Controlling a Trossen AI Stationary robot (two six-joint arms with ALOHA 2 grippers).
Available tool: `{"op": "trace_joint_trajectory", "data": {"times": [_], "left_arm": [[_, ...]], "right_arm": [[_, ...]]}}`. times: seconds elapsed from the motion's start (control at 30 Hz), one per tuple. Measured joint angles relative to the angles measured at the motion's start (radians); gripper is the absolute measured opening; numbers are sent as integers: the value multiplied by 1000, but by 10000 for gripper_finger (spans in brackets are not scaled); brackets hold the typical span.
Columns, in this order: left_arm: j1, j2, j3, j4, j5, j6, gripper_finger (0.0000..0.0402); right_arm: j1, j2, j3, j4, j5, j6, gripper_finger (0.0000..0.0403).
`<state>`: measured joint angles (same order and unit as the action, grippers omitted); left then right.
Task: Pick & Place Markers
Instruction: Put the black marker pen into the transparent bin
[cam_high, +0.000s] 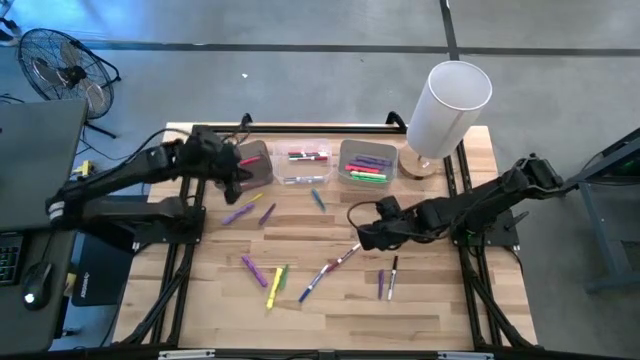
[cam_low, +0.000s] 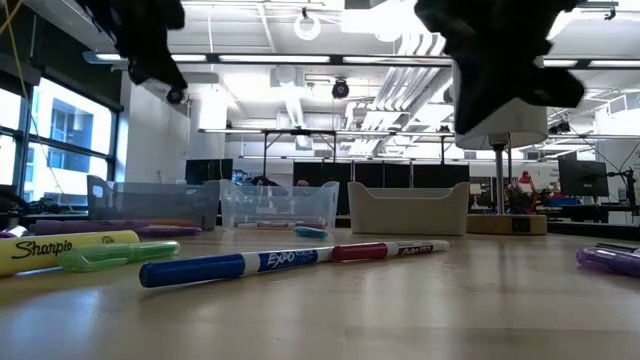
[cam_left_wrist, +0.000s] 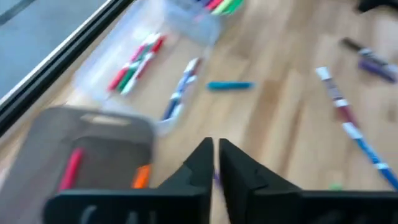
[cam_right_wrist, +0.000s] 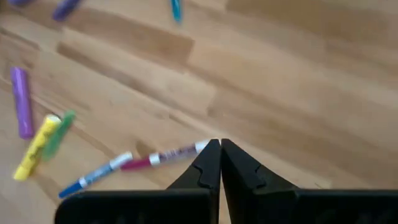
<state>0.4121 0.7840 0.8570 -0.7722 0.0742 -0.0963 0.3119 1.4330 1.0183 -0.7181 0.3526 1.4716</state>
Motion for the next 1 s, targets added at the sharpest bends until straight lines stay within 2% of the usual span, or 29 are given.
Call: {"op": "trace_joint_trajectory", "data": {"times": [0.23,0.43,0.6,0.7,0.9,1.0], "left_arm": [[-366,15,0,83,-222,-173,2],[-577,79,-1,124,-377,-248,1],[-657,121,-1,137,-398,-253,1],[-684,118,-27,197,-364,-253,1],[-690,120,-121,379,-227,-306,0],[-690,120,-137,381,-194,-346,0]], "right_arm": [[110,5,10,-105,-38,194,0],[203,117,181,-358,-127,312,0],[236,273,384,-566,-170,386,0],[234,357,464,-629,-211,433,0],[233,452,451,-562,-279,498,14],[240,460,405,-537,-285,529,37]]}}
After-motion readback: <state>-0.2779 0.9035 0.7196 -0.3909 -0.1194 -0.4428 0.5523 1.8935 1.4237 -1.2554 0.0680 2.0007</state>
